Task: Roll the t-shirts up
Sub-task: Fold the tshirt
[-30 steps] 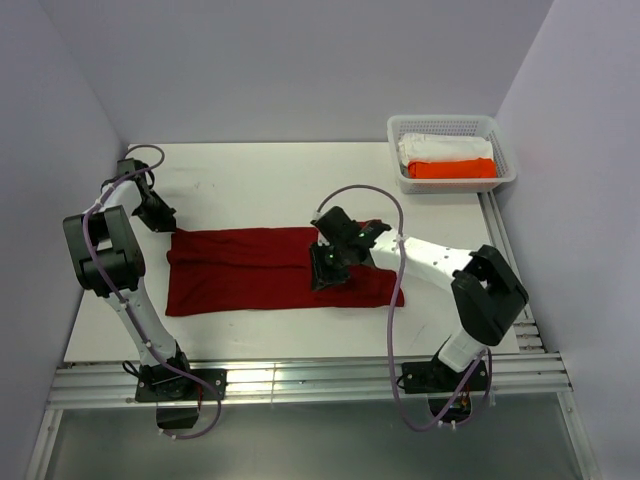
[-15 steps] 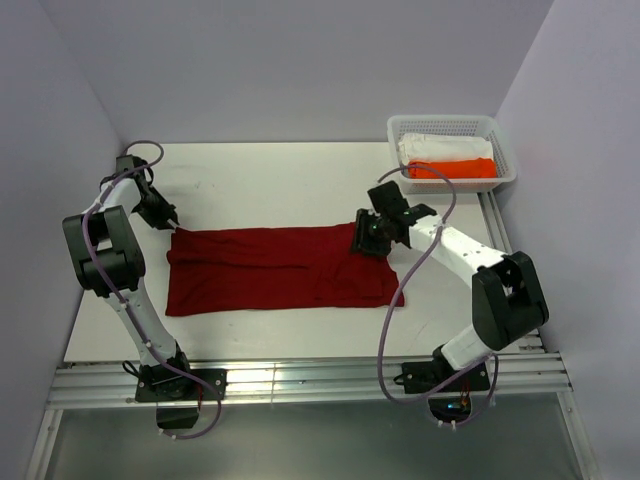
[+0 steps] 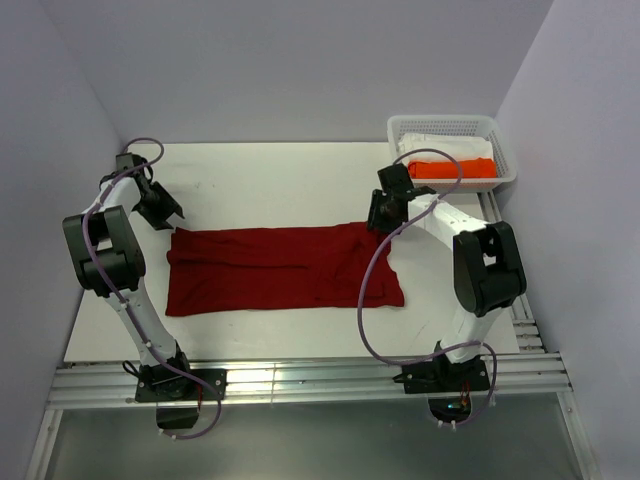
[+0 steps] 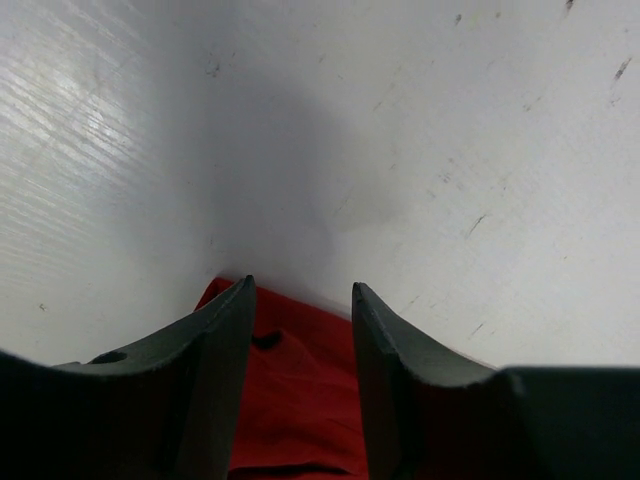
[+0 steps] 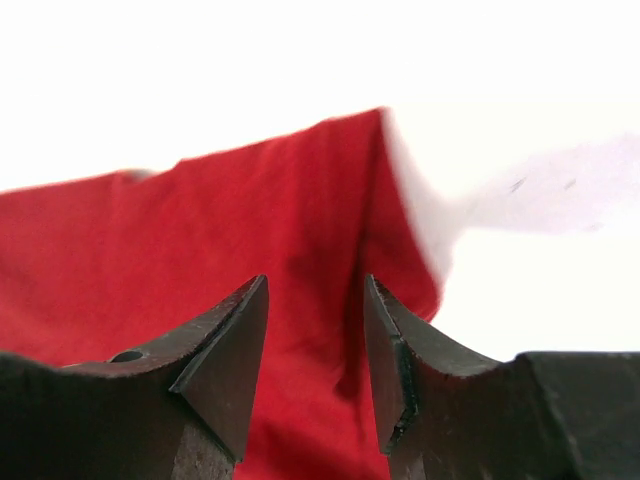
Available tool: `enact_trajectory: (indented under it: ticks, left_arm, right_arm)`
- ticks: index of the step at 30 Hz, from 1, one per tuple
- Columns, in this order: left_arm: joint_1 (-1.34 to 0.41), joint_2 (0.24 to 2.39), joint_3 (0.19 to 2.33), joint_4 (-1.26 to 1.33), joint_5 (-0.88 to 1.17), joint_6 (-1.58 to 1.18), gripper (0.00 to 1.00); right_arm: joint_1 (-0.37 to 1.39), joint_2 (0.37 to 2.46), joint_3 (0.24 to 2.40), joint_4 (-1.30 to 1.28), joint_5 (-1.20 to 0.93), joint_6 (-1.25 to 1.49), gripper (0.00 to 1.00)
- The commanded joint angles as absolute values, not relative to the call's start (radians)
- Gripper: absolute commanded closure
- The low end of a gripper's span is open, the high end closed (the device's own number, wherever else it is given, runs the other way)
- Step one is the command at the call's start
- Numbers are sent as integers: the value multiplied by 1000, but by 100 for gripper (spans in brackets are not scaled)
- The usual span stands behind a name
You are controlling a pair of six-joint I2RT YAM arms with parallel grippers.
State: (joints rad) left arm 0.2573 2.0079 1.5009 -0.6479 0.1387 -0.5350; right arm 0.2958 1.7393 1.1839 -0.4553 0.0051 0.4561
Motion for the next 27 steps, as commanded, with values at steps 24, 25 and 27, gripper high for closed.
enact_trajectory:
  ticks: [24,25,27]
  left_arm:
    - [253,2028,1574,-650,156,-494,57]
    - [255,2026,1569,-650,156,-492,57]
    - [253,2022,1560,-647,158,-492,57]
  right_arm:
    - [232,1878,1282,-364,-2,471,100]
    - [226,1876,1281,-364,-2,475,100]
    - [204,1870,1272,-359,29,489,100]
